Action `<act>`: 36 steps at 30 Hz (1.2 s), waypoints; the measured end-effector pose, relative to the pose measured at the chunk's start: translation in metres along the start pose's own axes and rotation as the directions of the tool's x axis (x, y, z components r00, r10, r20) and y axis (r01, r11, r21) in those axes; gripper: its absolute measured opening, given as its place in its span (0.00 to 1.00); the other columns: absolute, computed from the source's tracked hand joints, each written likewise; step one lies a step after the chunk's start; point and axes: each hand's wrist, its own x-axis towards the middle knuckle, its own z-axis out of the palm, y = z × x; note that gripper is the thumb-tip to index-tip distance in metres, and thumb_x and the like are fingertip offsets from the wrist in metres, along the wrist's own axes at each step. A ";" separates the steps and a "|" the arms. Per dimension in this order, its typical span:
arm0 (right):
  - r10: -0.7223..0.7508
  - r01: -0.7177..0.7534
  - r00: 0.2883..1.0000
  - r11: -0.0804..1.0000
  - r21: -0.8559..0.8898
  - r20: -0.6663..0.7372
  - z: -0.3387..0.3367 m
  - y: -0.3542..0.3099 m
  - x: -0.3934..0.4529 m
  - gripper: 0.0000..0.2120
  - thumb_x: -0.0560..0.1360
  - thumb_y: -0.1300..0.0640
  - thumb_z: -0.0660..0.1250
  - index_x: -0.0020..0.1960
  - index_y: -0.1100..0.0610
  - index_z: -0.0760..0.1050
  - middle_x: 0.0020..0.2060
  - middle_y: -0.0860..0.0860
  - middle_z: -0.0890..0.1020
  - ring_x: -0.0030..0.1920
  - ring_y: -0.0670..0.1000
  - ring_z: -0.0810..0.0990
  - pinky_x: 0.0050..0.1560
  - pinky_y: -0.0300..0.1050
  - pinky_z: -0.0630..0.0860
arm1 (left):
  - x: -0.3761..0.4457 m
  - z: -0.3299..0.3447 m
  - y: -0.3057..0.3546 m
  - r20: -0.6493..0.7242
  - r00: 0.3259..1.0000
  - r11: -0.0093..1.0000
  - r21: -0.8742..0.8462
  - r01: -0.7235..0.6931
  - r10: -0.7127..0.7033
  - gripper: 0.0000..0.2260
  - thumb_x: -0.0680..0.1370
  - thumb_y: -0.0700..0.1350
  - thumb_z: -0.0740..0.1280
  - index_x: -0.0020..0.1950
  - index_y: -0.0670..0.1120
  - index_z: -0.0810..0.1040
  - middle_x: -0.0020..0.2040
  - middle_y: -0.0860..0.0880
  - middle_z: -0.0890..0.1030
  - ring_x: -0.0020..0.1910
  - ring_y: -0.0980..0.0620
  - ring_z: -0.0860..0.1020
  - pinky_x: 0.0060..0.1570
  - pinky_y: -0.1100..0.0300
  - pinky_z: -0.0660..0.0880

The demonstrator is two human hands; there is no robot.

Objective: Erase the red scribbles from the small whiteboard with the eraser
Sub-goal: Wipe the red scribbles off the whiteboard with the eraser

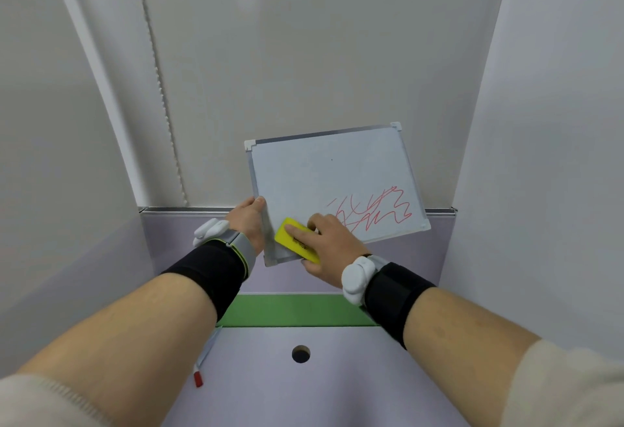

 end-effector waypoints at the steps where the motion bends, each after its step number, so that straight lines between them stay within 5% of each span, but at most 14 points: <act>1: -0.007 0.006 1.000 1.000 -0.013 -0.011 0.000 0.004 -0.001 0.30 0.70 0.55 0.70 0.71 0.50 0.69 0.50 0.59 0.74 0.46 0.60 0.71 0.48 0.55 0.74 | 0.000 0.000 0.000 0.003 1.000 1.000 -0.005 -0.005 0.005 0.13 0.83 0.38 0.64 0.66 0.36 0.80 0.66 0.36 0.82 0.62 0.40 0.81 0.72 0.42 0.75; 5: 0.195 -0.193 0.972 0.981 0.025 -0.133 -0.007 0.019 -0.001 0.30 0.71 0.53 0.69 0.72 0.48 0.66 0.50 0.57 0.72 0.49 0.59 0.70 0.53 0.56 0.73 | -0.002 0.000 0.000 0.001 1.000 1.000 -0.012 0.009 -0.009 0.15 0.83 0.38 0.64 0.68 0.35 0.79 0.67 0.37 0.82 0.64 0.39 0.81 0.71 0.41 0.75; 9: -0.042 0.042 0.999 0.999 -0.007 0.009 0.003 0.010 -0.009 0.29 0.70 0.57 0.70 0.70 0.51 0.70 0.50 0.60 0.75 0.46 0.60 0.72 0.47 0.54 0.74 | 0.002 0.000 -0.002 -0.005 1.000 1.000 0.011 -0.003 0.003 0.15 0.83 0.38 0.64 0.69 0.35 0.78 0.67 0.37 0.82 0.68 0.38 0.80 0.72 0.43 0.74; 14: 0.171 -0.167 0.978 0.985 0.038 -0.119 0.002 0.019 -0.005 0.31 0.71 0.53 0.69 0.73 0.48 0.65 0.51 0.57 0.72 0.50 0.58 0.69 0.55 0.54 0.72 | 0.004 -0.001 -0.004 -0.008 1.000 1.000 0.008 0.013 -0.013 0.08 0.82 0.37 0.64 0.46 0.41 0.81 0.55 0.41 0.81 0.56 0.44 0.78 0.63 0.48 0.76; 18: -0.022 0.023 0.999 1.000 0.019 -0.025 0.010 0.012 -0.011 0.30 0.70 0.56 0.71 0.71 0.50 0.69 0.49 0.59 0.74 0.45 0.59 0.72 0.47 0.53 0.73 | 0.003 -0.004 -0.002 0.016 1.000 1.000 0.001 0.002 -0.002 0.13 0.83 0.39 0.64 0.65 0.37 0.80 0.66 0.38 0.82 0.67 0.38 0.80 0.72 0.42 0.74; 23: 0.297 -0.289 0.940 0.955 0.070 -0.166 0.001 0.042 -0.014 0.31 0.72 0.51 0.69 0.73 0.45 0.64 0.51 0.54 0.70 0.52 0.56 0.68 0.57 0.51 0.71 | 0.005 -0.010 0.000 -0.006 1.000 1.000 -0.001 0.024 -0.024 0.07 0.83 0.40 0.64 0.59 0.43 0.81 0.64 0.40 0.83 0.66 0.38 0.81 0.71 0.42 0.75; 25: 0.240 -0.233 0.961 0.970 0.065 -0.137 0.004 0.036 -0.016 0.31 0.72 0.51 0.69 0.73 0.47 0.64 0.51 0.55 0.71 0.51 0.56 0.68 0.56 0.52 0.72 | 0.006 -0.011 0.001 -0.021 1.000 1.000 0.001 0.011 -0.011 0.09 0.83 0.39 0.65 0.60 0.42 0.82 0.64 0.40 0.83 0.66 0.39 0.81 0.72 0.42 0.75; 29: 0.021 -0.019 0.998 0.999 0.039 -0.066 0.016 0.023 -0.018 0.30 0.71 0.53 0.70 0.72 0.49 0.68 0.50 0.58 0.74 0.48 0.58 0.70 0.52 0.50 0.72 | 0.008 -0.011 0.000 -0.022 1.000 1.000 0.021 0.015 -0.015 0.09 0.82 0.39 0.64 0.45 0.45 0.81 0.57 0.42 0.83 0.60 0.41 0.81 0.71 0.40 0.75; 34: 0.354 -0.342 0.917 0.935 0.091 -0.183 0.001 0.057 -0.019 0.32 0.72 0.50 0.69 0.74 0.45 0.63 0.52 0.54 0.70 0.53 0.56 0.68 0.58 0.50 0.71 | 0.008 -0.009 0.002 -0.021 1.000 1.000 -0.018 0.016 -0.017 0.13 0.83 0.40 0.65 0.66 0.39 0.80 0.60 0.42 0.84 0.63 0.40 0.81 0.71 0.43 0.75; 36: 0.307 -0.296 0.939 0.951 0.090 -0.154 0.006 0.046 -0.020 0.32 0.72 0.50 0.69 0.74 0.46 0.63 0.51 0.55 0.70 0.52 0.56 0.68 0.56 0.51 0.72 | 0.008 -0.008 0.002 -0.028 1.000 1.000 0.008 0.007 -0.007 0.12 0.83 0.40 0.65 0.65 0.41 0.81 0.64 0.41 0.83 0.66 0.39 0.81 0.72 0.43 0.75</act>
